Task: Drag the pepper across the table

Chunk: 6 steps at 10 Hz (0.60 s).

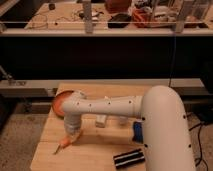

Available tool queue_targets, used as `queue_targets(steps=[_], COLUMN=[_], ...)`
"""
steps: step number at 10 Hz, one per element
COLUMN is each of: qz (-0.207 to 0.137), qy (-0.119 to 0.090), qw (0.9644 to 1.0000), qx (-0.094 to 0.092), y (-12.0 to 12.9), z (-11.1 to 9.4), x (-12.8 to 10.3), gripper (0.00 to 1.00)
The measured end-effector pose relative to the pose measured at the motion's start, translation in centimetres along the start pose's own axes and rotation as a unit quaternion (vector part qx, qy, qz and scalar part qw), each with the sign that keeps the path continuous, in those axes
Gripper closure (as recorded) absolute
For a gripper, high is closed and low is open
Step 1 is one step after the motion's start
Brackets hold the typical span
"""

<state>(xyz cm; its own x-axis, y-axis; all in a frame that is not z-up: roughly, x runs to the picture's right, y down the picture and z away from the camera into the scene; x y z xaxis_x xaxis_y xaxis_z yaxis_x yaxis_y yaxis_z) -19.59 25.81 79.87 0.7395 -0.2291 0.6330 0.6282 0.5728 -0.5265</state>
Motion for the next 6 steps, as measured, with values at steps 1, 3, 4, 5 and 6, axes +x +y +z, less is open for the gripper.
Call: queue_targets(steps=[1,3,4,5,6], qz=[0.000,0.006,0.009,0.011,0.007], qy=[-0.003,-0.007,-0.007,-0.009,-0.011], qw=[1.0000,1.0000,0.9999,0.9999,0.9999], qx=[0.001,0.004,0.005,0.006,0.006], y=[0.3,1.5,2.0,2.1,2.1], z=[-0.3,-1.2,-1.5,-1.6,-1.6], x=[0.5,2.4,3.0,3.2,3.0], gripper=[0.88,1.00,1.00,1.00,1.00])
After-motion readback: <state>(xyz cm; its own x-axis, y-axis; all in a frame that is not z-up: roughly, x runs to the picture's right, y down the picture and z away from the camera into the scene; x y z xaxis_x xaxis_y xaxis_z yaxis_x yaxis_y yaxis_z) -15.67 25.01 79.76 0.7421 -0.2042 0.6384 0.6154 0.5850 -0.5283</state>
